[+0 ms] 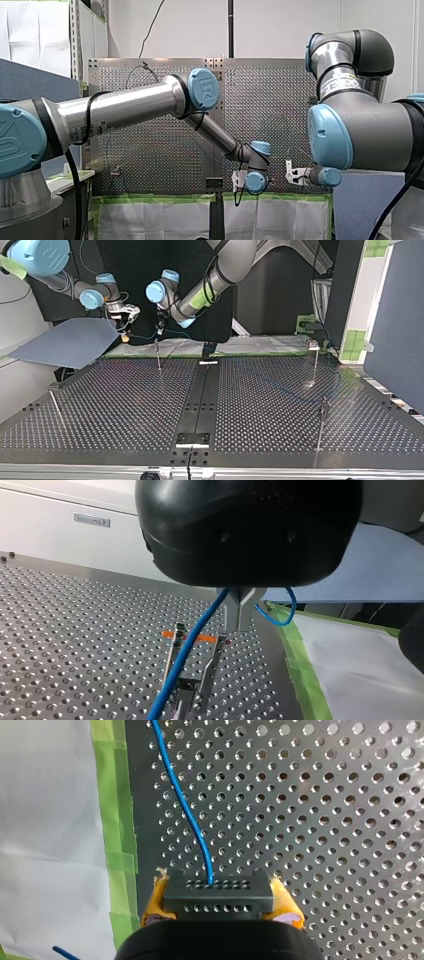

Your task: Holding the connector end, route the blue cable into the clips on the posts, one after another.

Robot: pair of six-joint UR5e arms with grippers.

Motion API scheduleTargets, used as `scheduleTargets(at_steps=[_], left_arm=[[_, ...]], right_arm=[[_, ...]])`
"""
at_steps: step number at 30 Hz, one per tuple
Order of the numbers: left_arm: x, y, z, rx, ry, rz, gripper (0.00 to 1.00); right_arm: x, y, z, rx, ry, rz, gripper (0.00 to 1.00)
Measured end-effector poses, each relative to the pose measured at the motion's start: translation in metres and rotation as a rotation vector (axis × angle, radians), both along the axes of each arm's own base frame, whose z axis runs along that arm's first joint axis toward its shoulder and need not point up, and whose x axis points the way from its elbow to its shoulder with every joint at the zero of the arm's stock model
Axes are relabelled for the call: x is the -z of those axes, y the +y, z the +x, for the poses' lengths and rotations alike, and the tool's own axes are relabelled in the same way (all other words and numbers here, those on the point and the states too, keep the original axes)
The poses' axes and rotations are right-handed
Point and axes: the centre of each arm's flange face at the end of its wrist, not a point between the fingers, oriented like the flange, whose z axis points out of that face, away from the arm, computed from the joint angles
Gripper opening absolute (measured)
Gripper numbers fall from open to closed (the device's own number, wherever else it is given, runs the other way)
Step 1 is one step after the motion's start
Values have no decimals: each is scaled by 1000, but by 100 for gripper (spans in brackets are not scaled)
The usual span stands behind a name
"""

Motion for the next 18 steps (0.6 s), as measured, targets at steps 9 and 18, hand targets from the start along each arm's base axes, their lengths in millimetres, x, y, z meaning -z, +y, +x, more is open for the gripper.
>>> scheduleTargets(at_steps=[9, 18], left_arm=[[0, 5, 5, -7, 3, 22, 0], [-16, 6, 15, -6, -21, 35, 0]], right_arm=[[-14, 0, -1, -46, 31, -16, 0], [-51, -11, -3, -42, 11, -59, 0]])
